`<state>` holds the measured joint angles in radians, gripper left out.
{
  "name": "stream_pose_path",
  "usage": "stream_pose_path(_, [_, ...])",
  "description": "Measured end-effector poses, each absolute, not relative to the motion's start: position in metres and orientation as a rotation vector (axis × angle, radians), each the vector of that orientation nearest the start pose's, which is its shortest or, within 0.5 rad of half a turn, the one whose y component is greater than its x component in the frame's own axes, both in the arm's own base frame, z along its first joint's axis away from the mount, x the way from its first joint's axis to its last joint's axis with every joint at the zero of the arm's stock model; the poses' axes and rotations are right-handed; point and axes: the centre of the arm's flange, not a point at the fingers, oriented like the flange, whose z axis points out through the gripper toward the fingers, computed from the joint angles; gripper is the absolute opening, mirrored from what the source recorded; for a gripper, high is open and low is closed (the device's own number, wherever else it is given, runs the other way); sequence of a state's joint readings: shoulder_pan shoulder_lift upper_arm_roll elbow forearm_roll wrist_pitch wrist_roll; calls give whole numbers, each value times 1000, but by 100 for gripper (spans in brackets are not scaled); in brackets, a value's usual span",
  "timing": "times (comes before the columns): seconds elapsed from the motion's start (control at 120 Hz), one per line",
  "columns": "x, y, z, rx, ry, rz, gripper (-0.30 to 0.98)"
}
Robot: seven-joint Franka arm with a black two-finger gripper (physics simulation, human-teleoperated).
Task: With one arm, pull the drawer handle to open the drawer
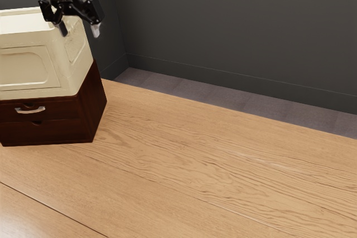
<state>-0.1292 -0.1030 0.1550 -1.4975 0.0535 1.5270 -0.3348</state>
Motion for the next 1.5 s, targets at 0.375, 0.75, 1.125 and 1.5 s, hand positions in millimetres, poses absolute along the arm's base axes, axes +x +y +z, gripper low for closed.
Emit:
stream_pose_path(0.375, [426,91,591,-2590,-1831,3,69])
stream_pose_path(0.75, [400,179,518,-1963,-2556,-106,69])
stream_pose_path(1.125, [387,226,484,-1636,-2842,-392,68])
stream_pose_path(1.5, [391,264,447,-1507,-2936,-524,68])
